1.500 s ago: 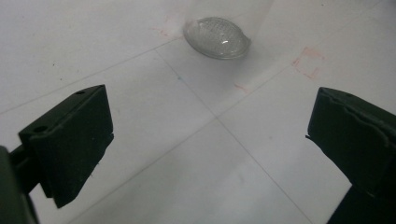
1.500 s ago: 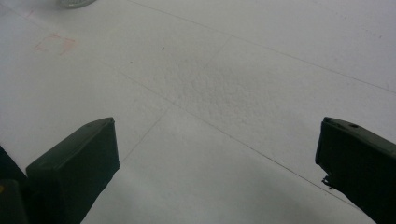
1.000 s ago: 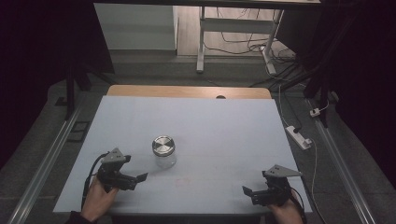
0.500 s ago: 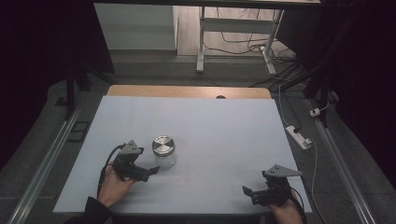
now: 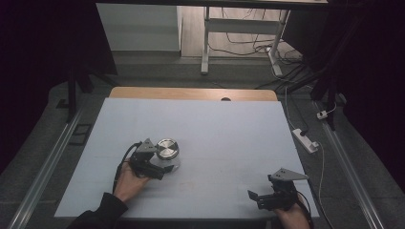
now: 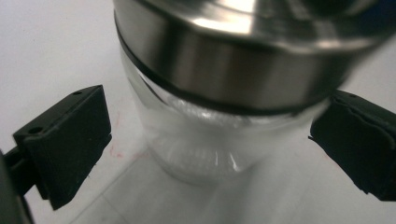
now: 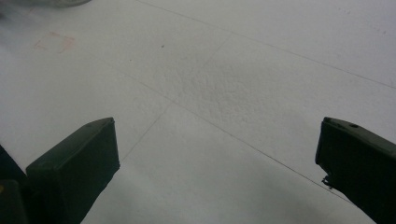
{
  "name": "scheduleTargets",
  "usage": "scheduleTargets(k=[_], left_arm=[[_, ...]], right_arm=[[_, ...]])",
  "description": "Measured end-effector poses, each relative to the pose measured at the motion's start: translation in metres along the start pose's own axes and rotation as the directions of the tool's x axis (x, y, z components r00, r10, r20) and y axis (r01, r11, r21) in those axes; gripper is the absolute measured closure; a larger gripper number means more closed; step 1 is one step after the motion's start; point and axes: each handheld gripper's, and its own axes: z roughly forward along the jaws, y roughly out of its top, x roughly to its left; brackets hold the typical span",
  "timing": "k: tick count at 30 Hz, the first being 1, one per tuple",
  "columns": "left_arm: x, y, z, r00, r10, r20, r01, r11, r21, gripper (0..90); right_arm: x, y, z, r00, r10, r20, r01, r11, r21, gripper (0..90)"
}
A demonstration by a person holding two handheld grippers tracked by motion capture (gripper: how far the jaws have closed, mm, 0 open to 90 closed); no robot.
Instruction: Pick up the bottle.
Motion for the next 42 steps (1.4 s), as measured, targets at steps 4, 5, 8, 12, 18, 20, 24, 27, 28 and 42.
scheduleTargets(k=[4,5,8,12,18,20,24,27,28,42], left_arm=[[0.002,0.001,0.006,1.0,0.002,0.007,-0.002,1.0,0.004,0.0],[0.003,0.001,0.007,0.9999,-0.004,0.013,0.004,1.0,0.0,0.0],[0.003,0.002,0.011,0.9997,0.01,0.022,-0.01,1.0,0.002,0.0],[0.0,0.004,0.014,0.9991,0.042,0.004,-0.042,0.9991,0.003,2.4],[-0.002,0.005,0.013,0.9972,0.072,-0.02,-0.073,0.9973,-0.012,9.0],[-0.003,0.005,0.013,0.9963,0.084,-0.017,-0.084,0.9964,-0.014,11.6],[-0.004,0.004,0.013,0.9957,0.092,-0.017,-0.092,0.9954,-0.028,14.5],[-0.003,0.003,0.013,0.9951,0.097,-0.017,-0.098,0.9942,-0.044,14.7],[-0.003,0.002,0.014,0.9951,0.097,-0.018,-0.098,0.994,-0.049,14.7],[-0.006,0.006,0.013,0.9962,0.081,-0.03,-0.082,0.9963,-0.026,15.2]], right_arm=[[0.0,0.0,0.0,1.0,0.001,-0.001,-0.001,1.0,0.001,0.0],[0.0,0.0,0.0,1.0,0.002,-0.002,-0.002,1.0,0.001,0.0],[0.0,0.0,0.0,1.0,0.001,-0.004,-0.001,1.0,0.0,0.0],[0.0,0.0,0.0,1.0,0.0,-0.006,0.0,1.0,0.001,0.0],[0.0,0.0,0.0,1.0,-0.001,-0.005,0.001,1.0,0.003,0.0],[0.0,0.0,0.0,1.0,-0.001,-0.006,0.001,1.0,0.003,0.0],[0.0,0.0,0.001,1.0,-0.004,-0.009,0.004,1.0,0.003,0.0],[0.0,0.0,0.001,0.9999,-0.006,-0.009,0.006,1.0,0.005,0.0],[0.0,0.0,0.001,0.9999,-0.007,-0.009,0.007,1.0,0.005,0.0],[0.0,0.0,0.001,0.9999,-0.011,-0.013,0.011,1.0,0.005,0.0]])
